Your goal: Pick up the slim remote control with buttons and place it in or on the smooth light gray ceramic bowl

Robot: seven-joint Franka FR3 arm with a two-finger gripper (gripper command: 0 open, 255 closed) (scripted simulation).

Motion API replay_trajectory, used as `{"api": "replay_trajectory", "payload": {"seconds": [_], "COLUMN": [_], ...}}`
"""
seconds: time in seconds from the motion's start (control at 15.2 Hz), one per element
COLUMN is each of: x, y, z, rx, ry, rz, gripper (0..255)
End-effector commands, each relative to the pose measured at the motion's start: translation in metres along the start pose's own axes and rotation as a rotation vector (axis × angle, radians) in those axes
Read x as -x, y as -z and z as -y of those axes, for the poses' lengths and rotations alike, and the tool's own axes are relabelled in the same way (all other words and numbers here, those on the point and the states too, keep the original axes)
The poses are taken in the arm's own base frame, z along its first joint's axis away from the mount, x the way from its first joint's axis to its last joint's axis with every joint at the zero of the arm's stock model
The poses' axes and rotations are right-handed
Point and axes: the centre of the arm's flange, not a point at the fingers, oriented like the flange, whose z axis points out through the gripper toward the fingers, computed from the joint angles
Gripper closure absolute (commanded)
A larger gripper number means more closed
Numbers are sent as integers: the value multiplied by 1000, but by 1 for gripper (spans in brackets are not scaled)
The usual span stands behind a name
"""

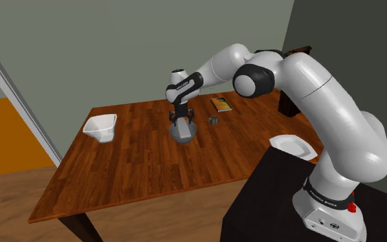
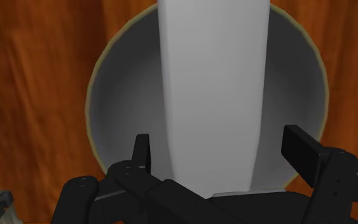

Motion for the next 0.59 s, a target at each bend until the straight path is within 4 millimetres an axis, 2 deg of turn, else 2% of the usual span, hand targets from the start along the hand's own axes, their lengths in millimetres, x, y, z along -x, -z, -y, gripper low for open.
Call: {"api": "replay_trajectory", "payload": {"seconds": [0.0,0.07,0.53], "x": [-1,-1,-1], "y": [24,34,34], "z": [-1,-1,-1], "rx": [0,0,0], "ry": [0,0,0], "rz": [0,0,0], "gripper": [0,0,0]}}
